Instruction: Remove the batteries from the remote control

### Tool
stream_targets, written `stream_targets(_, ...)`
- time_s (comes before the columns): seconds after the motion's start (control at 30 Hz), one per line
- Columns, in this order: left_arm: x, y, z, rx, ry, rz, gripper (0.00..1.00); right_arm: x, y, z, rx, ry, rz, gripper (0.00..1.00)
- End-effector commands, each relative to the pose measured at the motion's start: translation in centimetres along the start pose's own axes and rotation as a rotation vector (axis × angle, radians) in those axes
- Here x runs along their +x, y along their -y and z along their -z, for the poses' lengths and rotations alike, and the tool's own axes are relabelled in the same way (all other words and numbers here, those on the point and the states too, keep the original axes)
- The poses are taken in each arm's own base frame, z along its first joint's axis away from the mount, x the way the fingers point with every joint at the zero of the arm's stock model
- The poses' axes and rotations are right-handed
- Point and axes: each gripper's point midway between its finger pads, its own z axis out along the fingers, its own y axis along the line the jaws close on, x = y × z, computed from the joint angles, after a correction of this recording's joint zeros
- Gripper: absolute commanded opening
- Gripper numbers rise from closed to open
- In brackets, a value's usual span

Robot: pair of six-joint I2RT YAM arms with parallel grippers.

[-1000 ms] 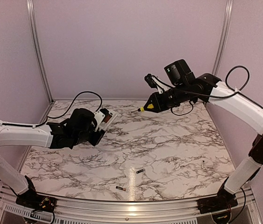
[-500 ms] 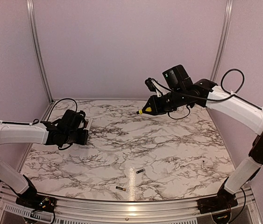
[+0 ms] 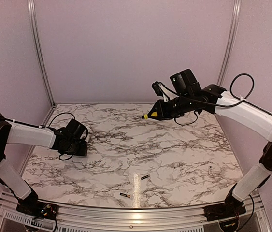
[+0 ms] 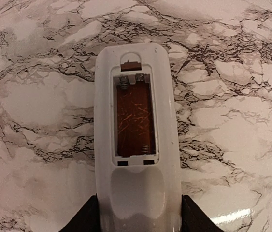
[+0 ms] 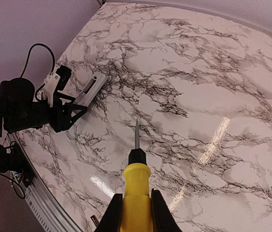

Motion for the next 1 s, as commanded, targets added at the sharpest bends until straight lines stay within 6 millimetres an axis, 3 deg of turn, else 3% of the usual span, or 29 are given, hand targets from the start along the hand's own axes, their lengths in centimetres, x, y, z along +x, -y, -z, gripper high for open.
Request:
stream_targets(0.0, 1.7, -0.8, -0.9, -0.035, -0.055, 0.033, 0.00, -0.9, -0.3, 1.2, -0.013, 0.046, -0.004, 0.00)
stream_targets(0.13, 2.3, -1.3, -1.3, -0.068, -0.074, 0.035, 0.03, -0.8, -0.3, 1.3, -0.010, 0.044, -0.002, 0.00)
stream_targets(0.37, 2.9, -1.5, -1.5, -0.073, -0.087, 0.034, 0.21, -0.4, -0.1, 1.3, -0.005, 0.032, 0.008, 0.00)
stream_targets(0.7, 2.0, -1.3, -0.2, -0.040, -0.047, 0.053, 0.90, -0.1, 0.0, 1.2, -0.001, 0.020, 0.027, 0.00)
stream_targets(0.8, 1.3, -1.2, 0.6, -0.026, -0.024, 0.052, 0.98, -0.2, 0.1, 1.2, 0.001, 0.022, 0.031, 0.00)
stream_targets(0.97, -0.8, -0.9, 2.5, -0.009, 0.030, 0.026, 0.99, -0.2, 0.2, 1.4, 0.005, 0.022, 0.036, 0.00)
